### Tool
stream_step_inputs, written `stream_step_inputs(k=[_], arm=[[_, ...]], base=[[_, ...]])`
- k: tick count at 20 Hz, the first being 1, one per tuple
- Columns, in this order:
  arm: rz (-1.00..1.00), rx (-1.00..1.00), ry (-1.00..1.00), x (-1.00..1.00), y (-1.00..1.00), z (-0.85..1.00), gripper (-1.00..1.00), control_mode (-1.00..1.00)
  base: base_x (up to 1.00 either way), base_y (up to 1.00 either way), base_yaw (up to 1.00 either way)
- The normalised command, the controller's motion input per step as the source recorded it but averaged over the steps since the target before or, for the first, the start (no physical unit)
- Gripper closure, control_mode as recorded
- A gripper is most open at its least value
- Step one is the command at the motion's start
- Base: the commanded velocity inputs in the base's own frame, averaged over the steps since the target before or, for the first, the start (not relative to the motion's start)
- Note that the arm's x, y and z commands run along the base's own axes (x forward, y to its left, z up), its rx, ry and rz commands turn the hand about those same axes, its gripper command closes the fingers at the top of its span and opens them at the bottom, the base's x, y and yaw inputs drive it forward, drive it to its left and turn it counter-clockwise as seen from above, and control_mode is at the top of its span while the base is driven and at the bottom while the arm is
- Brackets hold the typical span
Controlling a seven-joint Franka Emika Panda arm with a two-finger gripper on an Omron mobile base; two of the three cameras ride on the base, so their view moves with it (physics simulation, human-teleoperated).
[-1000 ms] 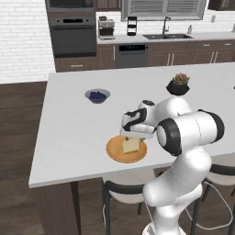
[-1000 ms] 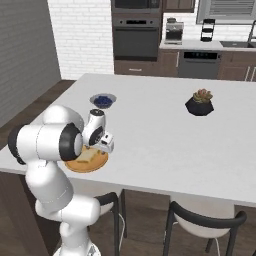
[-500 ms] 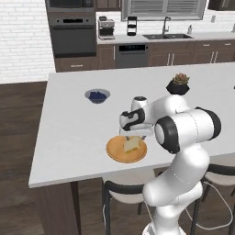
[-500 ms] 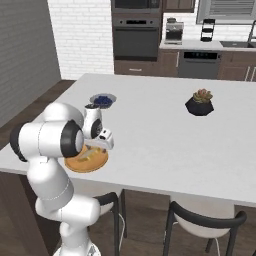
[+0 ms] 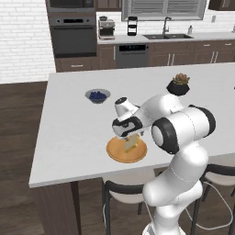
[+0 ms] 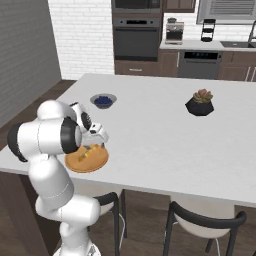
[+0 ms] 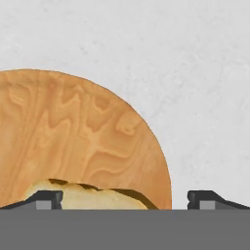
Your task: Start the toaster. Once the lever pops up, take the bread to the plate on the dining counter.
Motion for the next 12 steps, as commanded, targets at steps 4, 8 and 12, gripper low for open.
stream_step_inputs(k=[4, 8, 12], arm=[[0.00, -0.13, 0.08, -0.03, -0.31, -0.14, -1.00, -1.00], [0.00, 0.01, 0.00, -0.13, -0.36, 0.36, -1.00, -1.00], [0.00, 0.14, -0.01, -0.26, -0.13, 0.47, -1.00, -1.00]], base=[[0.00, 0.00, 0.00], [0.00, 0.00, 0.00], [0.00, 0.00, 0.00]])
